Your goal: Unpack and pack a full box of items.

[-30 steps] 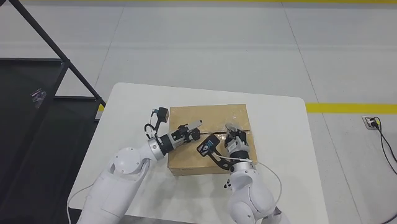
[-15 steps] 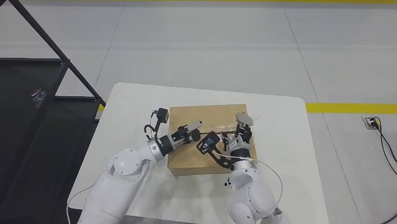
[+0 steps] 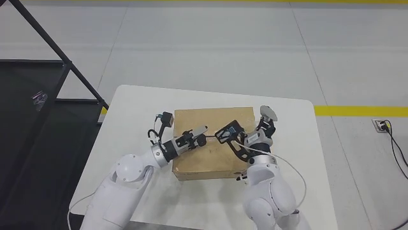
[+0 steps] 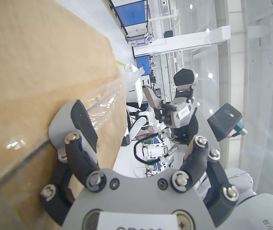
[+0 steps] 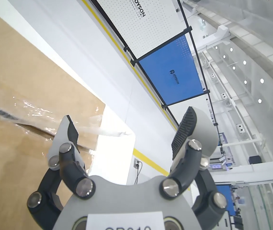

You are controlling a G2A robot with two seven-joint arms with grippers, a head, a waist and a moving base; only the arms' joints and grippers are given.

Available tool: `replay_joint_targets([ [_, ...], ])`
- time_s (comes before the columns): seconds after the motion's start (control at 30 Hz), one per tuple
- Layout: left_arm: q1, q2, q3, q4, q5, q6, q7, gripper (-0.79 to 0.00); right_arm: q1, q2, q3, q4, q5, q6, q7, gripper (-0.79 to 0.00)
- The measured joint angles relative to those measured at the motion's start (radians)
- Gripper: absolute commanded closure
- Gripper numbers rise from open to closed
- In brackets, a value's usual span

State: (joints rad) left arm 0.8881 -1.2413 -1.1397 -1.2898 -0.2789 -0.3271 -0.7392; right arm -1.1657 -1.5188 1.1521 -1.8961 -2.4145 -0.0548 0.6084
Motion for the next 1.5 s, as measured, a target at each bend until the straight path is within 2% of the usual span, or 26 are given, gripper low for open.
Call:
replay_joint_targets([
  [0.23,0.022,0.006,-0.017,-0.049,0.021,-0.006,0.001,-0.785,0.001,0.004,0.116,-0.051,0.325,-0.125,-0.144,-0.785],
  [0.33,0.033,0.009,-0.027,-0.068,0.03,-0.006,0.005,-0.785,0.021,0.008,0.125,-0.037,0.407,-0.243,-0.237,-0.785],
  [0.37,0.037,0.01,-0.032,-0.074,0.034,-0.007,0.008,-0.785,0.022,0.009,0.124,-0.036,0.408,-0.269,-0.249,-0.785],
  [0.5,0.052,0.014,-0.05,-0.093,0.057,-0.01,0.026,-0.785,0.019,0.009,0.118,-0.03,0.406,-0.233,-0.229,-0.785],
  [0.67,0.084,0.024,-0.097,-0.123,0.074,-0.016,0.052,-0.785,0.05,0.013,0.117,0.034,0.384,-0.271,-0.199,-0.782],
  [0.77,0.105,0.032,-0.132,-0.135,0.073,-0.016,0.058,-0.785,0.065,0.016,0.126,0.053,0.385,-0.307,-0.17,-0.717],
  [0.8,0.111,0.033,-0.141,-0.139,0.071,-0.015,0.058,-0.785,0.068,0.017,0.127,0.057,0.381,-0.319,-0.162,-0.68],
  [0.83,0.115,0.035,-0.15,-0.141,0.07,-0.014,0.057,-0.785,0.071,0.018,0.128,0.061,0.376,-0.327,-0.156,-0.603],
  [0.87,0.12,0.037,-0.159,-0.143,0.069,-0.013,0.056,-0.785,0.073,0.02,0.126,0.067,0.366,-0.332,-0.147,-0.582],
  [0.97,0.129,0.041,-0.176,-0.147,0.065,-0.008,0.055,-0.785,0.076,0.021,0.113,0.084,0.325,-0.32,-0.119,-0.603],
  [1.0,0.13,0.042,-0.18,-0.148,0.062,-0.008,0.055,-0.785,0.076,0.021,0.11,0.089,0.319,-0.32,-0.112,-0.576],
  [1.03,0.132,0.042,-0.183,-0.149,0.059,-0.008,0.055,-0.785,0.077,0.021,0.109,0.092,0.314,-0.321,-0.103,-0.582],
  [1.5,0.123,0.046,-0.188,-0.144,0.047,-0.006,0.053,-0.785,0.052,0.037,0.175,0.071,0.339,-0.434,0.017,-0.634],
])
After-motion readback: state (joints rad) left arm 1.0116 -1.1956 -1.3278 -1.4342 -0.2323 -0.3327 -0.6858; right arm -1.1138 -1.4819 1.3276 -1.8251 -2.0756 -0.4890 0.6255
